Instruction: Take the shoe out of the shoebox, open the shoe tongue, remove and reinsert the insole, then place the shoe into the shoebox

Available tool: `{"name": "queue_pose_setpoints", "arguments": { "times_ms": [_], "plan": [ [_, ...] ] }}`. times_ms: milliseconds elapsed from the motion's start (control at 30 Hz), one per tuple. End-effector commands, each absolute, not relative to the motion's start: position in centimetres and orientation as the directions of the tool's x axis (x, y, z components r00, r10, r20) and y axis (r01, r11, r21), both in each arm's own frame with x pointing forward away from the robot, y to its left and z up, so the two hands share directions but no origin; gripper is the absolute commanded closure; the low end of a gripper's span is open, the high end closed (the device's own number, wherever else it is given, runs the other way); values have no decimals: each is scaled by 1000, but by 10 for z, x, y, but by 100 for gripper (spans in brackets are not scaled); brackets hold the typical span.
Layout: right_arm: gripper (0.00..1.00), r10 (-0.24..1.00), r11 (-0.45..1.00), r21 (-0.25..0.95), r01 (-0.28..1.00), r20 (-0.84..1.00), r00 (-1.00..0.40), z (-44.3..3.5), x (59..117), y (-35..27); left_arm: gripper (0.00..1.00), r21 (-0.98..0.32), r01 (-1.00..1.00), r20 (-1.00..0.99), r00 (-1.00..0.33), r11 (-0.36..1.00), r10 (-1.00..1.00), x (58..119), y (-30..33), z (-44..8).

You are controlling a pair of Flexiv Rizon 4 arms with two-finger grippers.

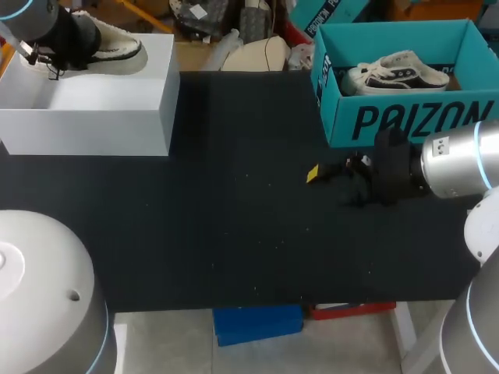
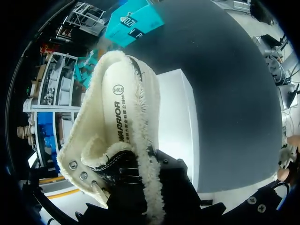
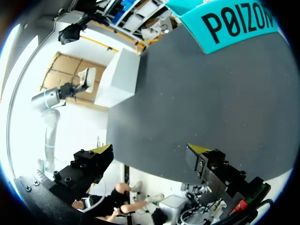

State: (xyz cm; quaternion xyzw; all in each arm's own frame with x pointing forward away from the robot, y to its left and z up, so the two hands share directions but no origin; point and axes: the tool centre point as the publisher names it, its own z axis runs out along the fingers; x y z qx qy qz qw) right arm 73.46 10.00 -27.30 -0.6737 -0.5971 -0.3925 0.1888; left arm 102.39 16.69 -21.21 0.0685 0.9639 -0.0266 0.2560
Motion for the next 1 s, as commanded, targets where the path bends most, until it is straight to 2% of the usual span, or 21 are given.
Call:
{"name": "queue_pose_setpoints", "arguments": {
  "times_ms": [33,633,1000],
  "plan": [
    [0,656,-215,213,953,754,-21,-273,735,100,100,-13,138,-489,-865,990,114,1045,174,-234],
    [0,656,-215,213,953,754,-21,-273,735,100,100,26,85,-381,-920,996,88,1083,189,-321],
    [0,656,-215,213,953,754,-21,-273,735,100,100,35,80,-328,-941,996,87,1080,190,-352]
  ]
}}
